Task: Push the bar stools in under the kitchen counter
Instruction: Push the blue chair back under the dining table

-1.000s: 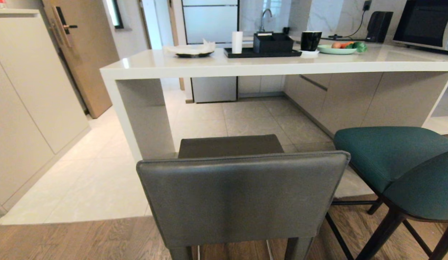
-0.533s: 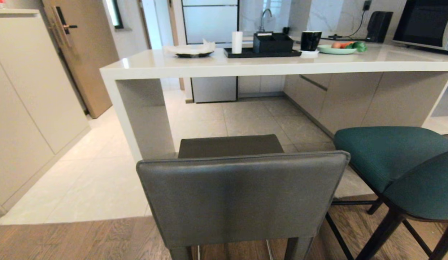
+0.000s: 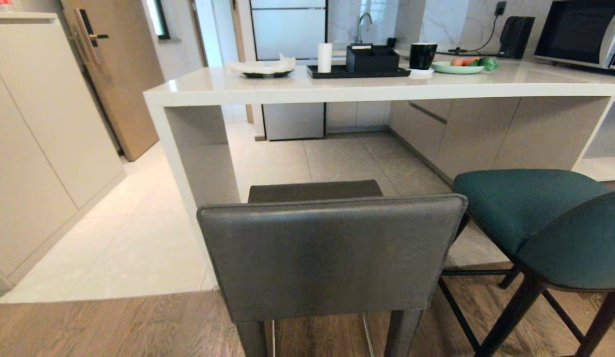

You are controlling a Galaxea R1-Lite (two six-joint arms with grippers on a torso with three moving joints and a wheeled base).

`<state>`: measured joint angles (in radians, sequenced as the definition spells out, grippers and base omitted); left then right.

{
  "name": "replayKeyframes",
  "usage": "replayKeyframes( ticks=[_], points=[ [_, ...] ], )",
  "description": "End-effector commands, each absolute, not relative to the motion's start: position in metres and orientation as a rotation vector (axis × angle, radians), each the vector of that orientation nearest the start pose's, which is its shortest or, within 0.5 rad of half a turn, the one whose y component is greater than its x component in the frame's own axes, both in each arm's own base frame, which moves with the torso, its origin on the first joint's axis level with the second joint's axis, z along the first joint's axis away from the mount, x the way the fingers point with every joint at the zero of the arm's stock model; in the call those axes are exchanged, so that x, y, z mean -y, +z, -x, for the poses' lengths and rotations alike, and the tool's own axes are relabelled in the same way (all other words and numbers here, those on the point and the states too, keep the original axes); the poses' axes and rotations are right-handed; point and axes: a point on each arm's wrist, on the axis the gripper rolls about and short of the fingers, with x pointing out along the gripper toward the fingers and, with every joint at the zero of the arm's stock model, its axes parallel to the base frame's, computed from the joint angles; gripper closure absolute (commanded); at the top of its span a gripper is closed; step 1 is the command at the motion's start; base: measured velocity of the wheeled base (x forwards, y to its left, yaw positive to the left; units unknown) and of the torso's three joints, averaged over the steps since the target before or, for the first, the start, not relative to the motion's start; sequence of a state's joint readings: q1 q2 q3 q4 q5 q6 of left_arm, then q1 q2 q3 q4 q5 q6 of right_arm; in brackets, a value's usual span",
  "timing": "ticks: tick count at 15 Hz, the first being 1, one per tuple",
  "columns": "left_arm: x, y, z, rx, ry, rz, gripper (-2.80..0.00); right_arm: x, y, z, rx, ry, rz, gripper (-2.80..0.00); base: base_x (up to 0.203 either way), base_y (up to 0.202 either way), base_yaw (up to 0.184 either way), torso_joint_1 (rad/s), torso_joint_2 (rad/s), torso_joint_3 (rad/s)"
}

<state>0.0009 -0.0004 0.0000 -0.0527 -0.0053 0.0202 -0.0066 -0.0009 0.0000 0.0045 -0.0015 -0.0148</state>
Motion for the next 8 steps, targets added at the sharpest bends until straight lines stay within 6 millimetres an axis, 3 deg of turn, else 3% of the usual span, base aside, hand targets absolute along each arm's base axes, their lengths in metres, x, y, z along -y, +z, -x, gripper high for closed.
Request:
replayKeyframes(
  ticks=[1, 8],
  points=[
    [0.0002, 0.0746, 0.021, 0.029, -0.004, -0.022, 0.0, -0.0001, 0.0749, 0.0229, -0.003, -0.008, 0.015, 0.0, -0.135, 0.0, -0.001, -0.011, 0.0, 0.007],
    [0.0002, 0.0746, 0.021, 0.029, -0.006, -0.02, 0.0, -0.0001, 0.0747, 0.0228, -0.004, -0.009, 0.015, 0.0, 0.0, 0.0, 0.0, 0.0, 0.0, 0.0]
  ],
)
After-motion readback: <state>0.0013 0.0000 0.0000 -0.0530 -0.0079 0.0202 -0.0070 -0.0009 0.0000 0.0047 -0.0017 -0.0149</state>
